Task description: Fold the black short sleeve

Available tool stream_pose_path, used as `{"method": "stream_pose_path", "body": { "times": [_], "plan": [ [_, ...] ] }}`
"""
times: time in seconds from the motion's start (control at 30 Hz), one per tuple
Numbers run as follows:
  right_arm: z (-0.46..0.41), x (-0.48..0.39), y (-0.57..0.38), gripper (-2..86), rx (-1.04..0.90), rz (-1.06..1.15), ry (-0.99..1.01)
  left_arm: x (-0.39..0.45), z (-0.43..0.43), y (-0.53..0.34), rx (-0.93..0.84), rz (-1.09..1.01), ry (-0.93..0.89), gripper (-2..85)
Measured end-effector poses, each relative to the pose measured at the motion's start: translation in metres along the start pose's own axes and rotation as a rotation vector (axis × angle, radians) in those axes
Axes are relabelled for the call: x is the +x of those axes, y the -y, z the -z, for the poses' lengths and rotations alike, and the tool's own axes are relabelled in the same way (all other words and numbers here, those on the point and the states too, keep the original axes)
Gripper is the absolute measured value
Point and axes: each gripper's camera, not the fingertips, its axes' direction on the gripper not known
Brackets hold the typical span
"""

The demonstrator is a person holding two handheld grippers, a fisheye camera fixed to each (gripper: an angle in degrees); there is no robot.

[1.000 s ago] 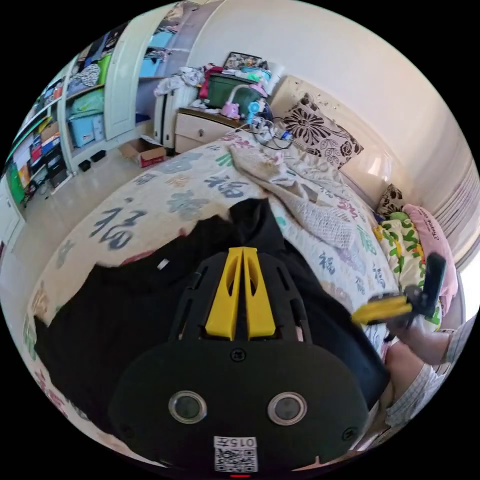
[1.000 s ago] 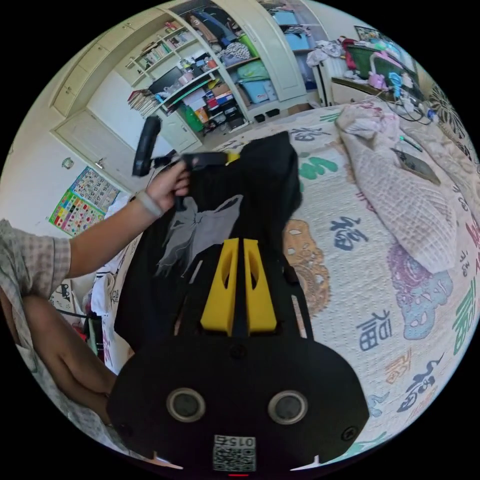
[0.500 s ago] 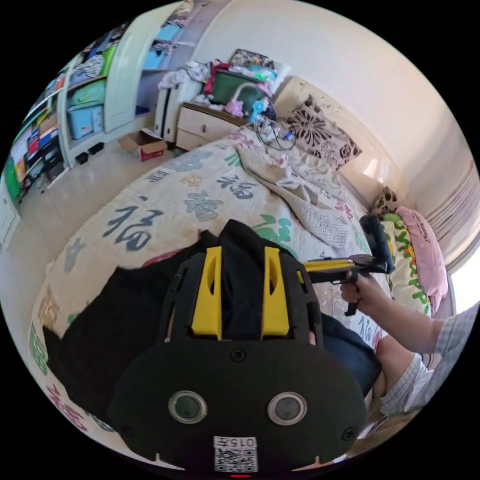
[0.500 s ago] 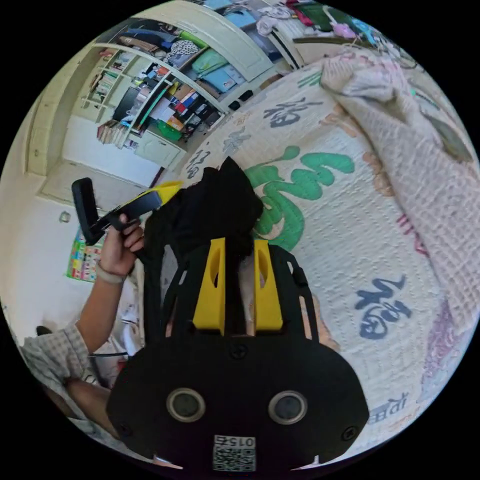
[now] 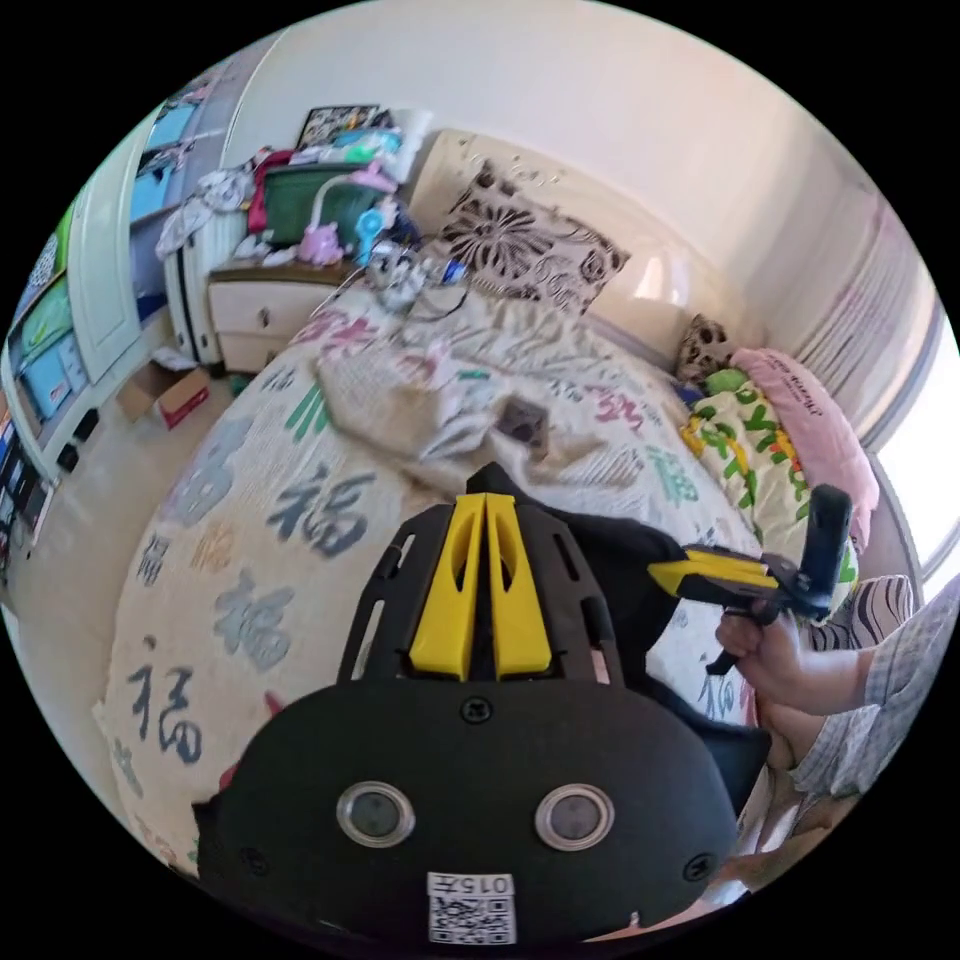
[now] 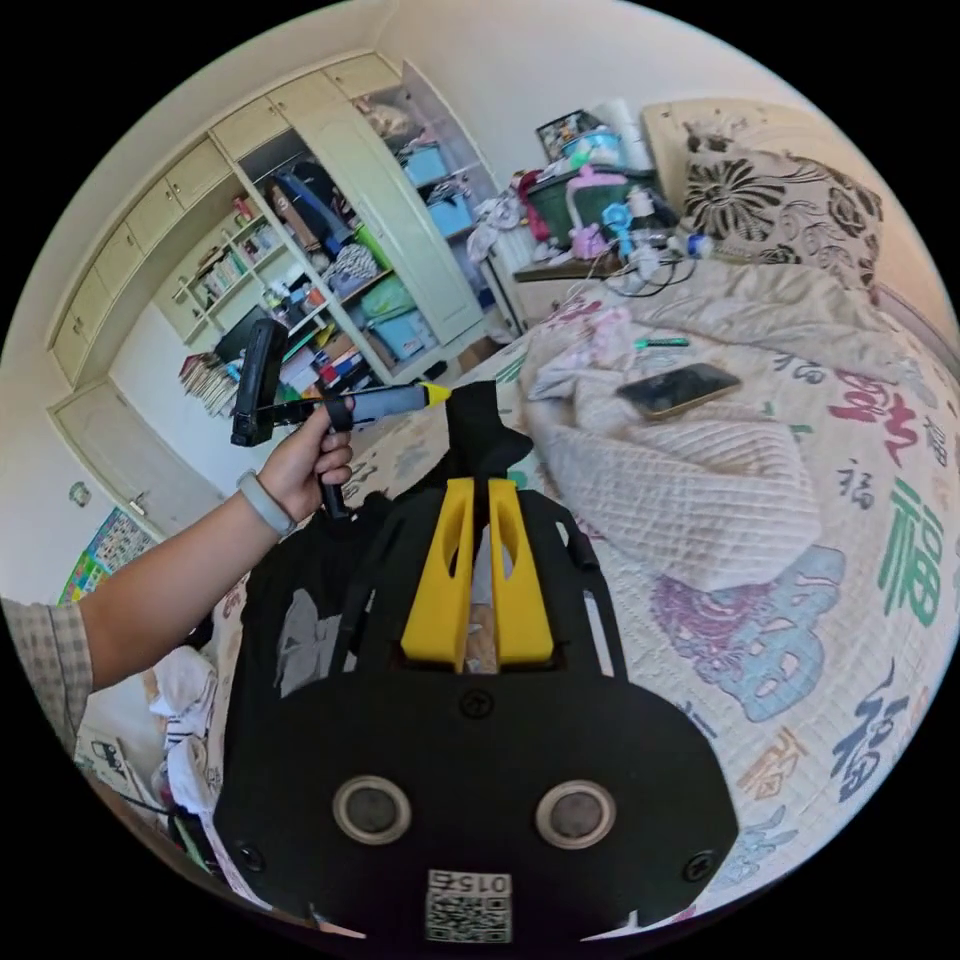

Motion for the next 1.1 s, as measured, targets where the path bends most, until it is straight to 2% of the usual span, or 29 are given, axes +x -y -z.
{"method": "stream_pose_path", "body": {
  "times": [0.1, 0.27, 0.43, 0.53, 0.63, 0.7, 0.77, 0.83, 0.9, 1.0, 1.1],
  "plan": [
    [0.001, 0.011, -0.01, 2.9, 0.025, -0.05, -0.067, 0.016, -0.016, 0.012, 0.091, -0.006, -0.054, 0.8],
    [-0.025, 0.035, -0.028, 7.1, -0.143, -0.203, -0.109, 0.018, -0.049, 0.0, -0.132, 0.073, 0.055, 8.3],
    [-0.006, 0.034, -0.049, 7.4, -0.132, -0.198, -0.062, -0.003, 0.052, -0.072, 0.063, 0.087, -0.022, 5.8],
    [-0.001, 0.016, -0.059, 6.6, -0.136, -0.177, -0.028, -0.027, 0.143, -0.154, 0.208, 0.167, -0.037, 2.8],
    [-0.008, -0.031, -0.058, 5.6, -0.132, -0.046, -0.031, -0.047, 0.241, -0.254, 0.284, 0.336, 0.192, 3.0],
    [-0.032, -0.084, -0.051, 5.6, -0.16, 0.089, 0.02, -0.059, 0.316, -0.34, 0.322, 0.539, 0.448, 6.0],
    [-0.058, -0.13, -0.044, 5.6, -0.188, 0.186, 0.087, -0.067, 0.362, -0.398, 0.324, 0.654, 0.618, 7.6],
    [-0.09, -0.177, -0.04, 5.7, -0.222, 0.269, 0.154, -0.081, 0.396, -0.445, 0.296, 0.767, 0.712, 9.8],
    [-0.135, -0.242, -0.039, 5.8, -0.284, 0.376, 0.261, -0.112, 0.423, -0.495, 0.287, 0.891, 0.622, 10.6],
    [-0.191, -0.325, -0.044, 6.0, -0.379, 0.491, 0.349, -0.15, 0.432, -0.53, 0.338, 0.957, 0.424, 10.7],
    [-0.236, -0.392, -0.053, 6.1, -0.454, 0.513, 0.403, -0.179, 0.433, -0.543, 0.359, 0.998, 0.362, 8.9]
  ]
}}
